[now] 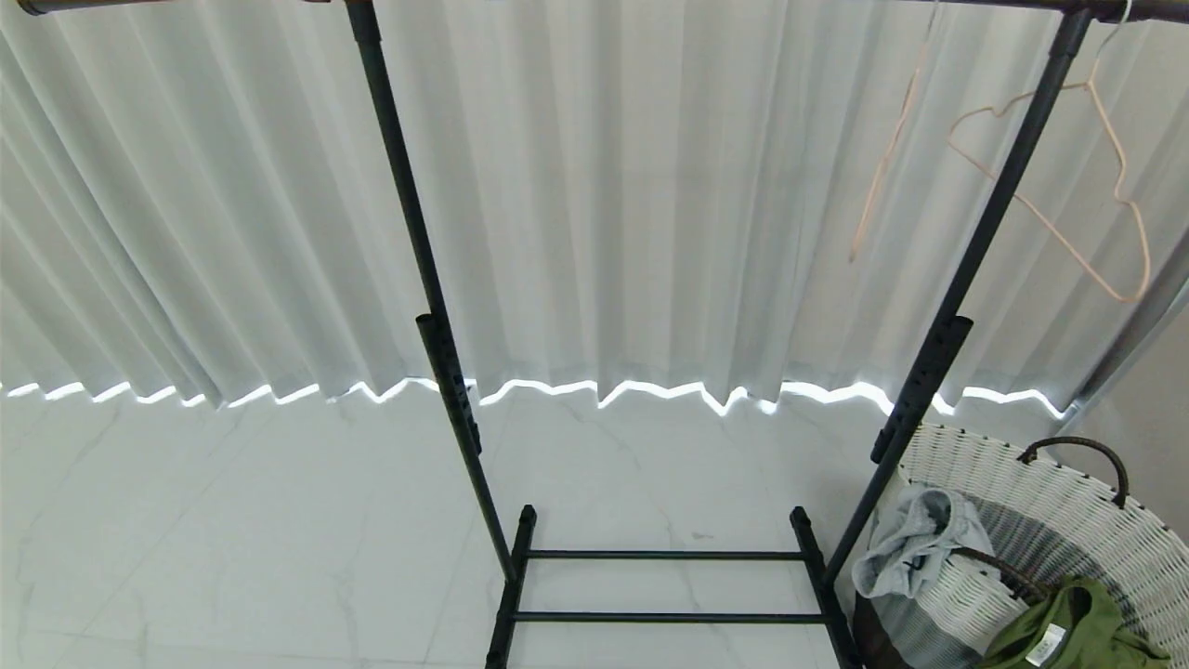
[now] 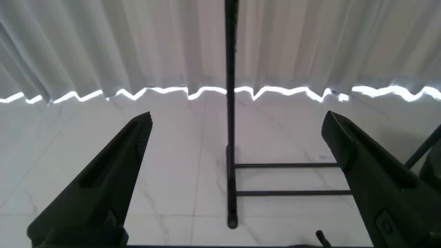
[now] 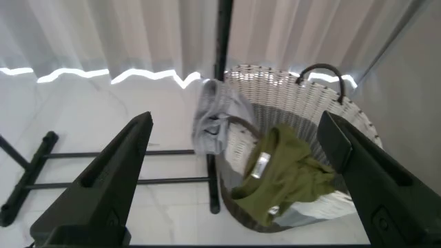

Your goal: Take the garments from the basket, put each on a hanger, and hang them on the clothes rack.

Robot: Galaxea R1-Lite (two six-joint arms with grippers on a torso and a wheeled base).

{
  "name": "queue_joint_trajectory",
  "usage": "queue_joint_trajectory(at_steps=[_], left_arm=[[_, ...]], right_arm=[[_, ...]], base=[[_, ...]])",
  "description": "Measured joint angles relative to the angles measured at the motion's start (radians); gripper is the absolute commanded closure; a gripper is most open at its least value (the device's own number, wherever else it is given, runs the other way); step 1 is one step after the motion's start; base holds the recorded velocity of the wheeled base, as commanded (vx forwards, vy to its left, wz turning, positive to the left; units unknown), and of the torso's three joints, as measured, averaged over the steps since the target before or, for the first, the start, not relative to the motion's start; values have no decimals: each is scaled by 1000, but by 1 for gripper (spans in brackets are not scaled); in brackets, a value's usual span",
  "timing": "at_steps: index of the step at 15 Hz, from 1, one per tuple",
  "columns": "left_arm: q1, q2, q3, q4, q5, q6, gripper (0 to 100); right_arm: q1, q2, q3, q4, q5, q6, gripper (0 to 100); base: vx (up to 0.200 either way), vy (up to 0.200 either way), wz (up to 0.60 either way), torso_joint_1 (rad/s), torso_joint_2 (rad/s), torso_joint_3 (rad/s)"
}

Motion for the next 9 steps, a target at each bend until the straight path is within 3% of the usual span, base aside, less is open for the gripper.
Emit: queue_joint_trajectory(at_steps=[9], left_arm=[[-1,0,0,0,0,1,0]], right_arm=[[-1,0,0,0,0,-2,0]], base=[[0,-200,0,2,1,3]])
